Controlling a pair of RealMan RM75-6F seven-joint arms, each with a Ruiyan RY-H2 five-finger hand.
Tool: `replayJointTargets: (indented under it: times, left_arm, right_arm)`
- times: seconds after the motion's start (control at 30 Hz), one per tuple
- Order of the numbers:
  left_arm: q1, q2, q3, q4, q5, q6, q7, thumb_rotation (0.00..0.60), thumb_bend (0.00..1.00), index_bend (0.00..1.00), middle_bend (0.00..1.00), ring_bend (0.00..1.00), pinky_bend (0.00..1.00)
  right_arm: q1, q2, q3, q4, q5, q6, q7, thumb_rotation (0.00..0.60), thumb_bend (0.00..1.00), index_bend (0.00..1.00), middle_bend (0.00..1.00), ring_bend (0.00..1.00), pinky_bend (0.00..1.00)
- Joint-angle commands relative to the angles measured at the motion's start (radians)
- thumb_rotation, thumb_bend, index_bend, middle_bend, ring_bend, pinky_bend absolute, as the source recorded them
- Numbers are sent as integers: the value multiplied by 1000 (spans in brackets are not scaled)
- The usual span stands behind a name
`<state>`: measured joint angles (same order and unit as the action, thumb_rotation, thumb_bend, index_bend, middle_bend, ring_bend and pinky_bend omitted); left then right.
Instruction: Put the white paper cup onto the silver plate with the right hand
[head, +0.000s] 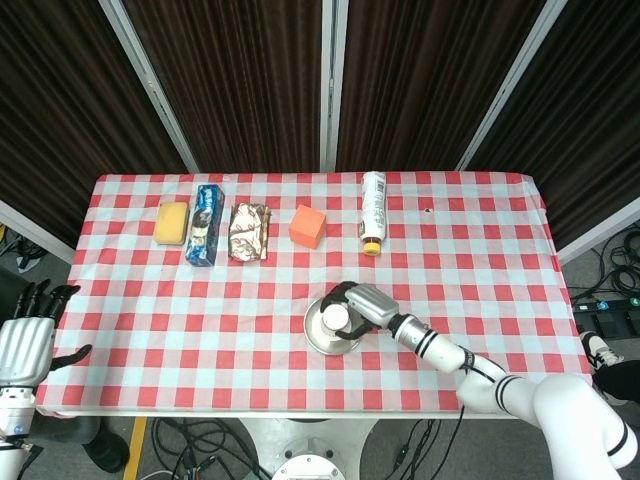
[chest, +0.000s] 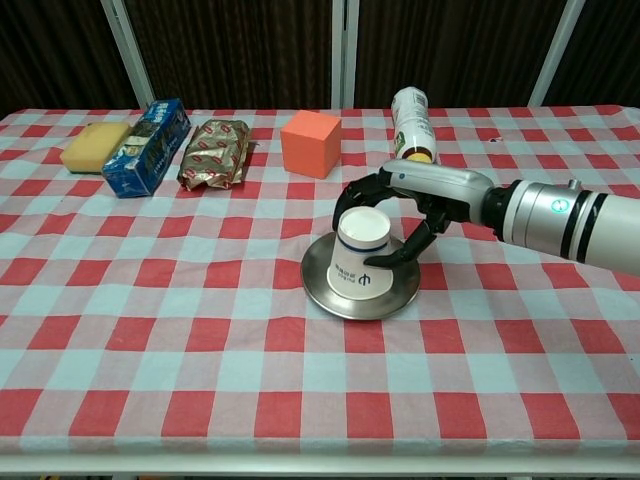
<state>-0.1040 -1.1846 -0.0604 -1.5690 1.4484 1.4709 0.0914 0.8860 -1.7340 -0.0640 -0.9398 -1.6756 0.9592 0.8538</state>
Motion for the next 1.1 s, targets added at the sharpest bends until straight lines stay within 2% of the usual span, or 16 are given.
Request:
replayJointTargets:
  times: [0.03, 0.13, 0.2, 0.4, 0.5, 0.8, 1.0, 1.1]
  left_arm:
    - [0, -1, 1, 1, 1, 0, 0, 600, 18, 175, 177, 70, 67]
    - [2, 0, 1, 0, -1, 0, 0, 600, 18, 175, 177, 70, 67]
    - [2, 0, 1, -1, -3, 0, 0, 600, 18, 175, 177, 70, 67]
    - [4, -1, 1, 2, -4, 1, -3, 600, 18, 175, 177, 70, 67]
    - [2, -3, 1, 4, -1, 1, -3, 600, 17, 175, 177, 70, 67]
    - [7, -2, 3, 3, -5, 2, -4, 600, 18, 175, 177, 70, 67]
    - [9, -3, 2, 7, 1, 9, -12, 600, 17, 175, 177, 70, 67]
    - [9, -5, 2, 12, 8, 15, -18, 600, 18, 175, 177, 70, 66]
  right_arm:
    - [3, -10, 18, 23, 29, -32, -16, 600, 288, 579, 431, 206, 154]
    - [12, -39, 49, 71, 64, -59, -31, 600, 287, 579, 429, 205, 154]
    - [16, -45, 50, 79, 65, -64, -23, 600, 287, 579, 428, 205, 154]
    - [8, -6, -11, 4, -12, 2, 24, 600, 287, 579, 431, 206, 153]
    - [1, 7, -20, -15, -24, 26, 17, 600, 288, 579, 439, 210, 152]
    - [16, -52, 39, 88, 51, -37, -3, 600, 287, 578, 437, 213, 152]
    - [-7, -6, 25, 26, 19, 50, 37, 600, 288, 578, 437, 213, 152]
    - [-39, 33, 35, -8, 29, 106, 19, 600, 288, 578, 438, 214, 152]
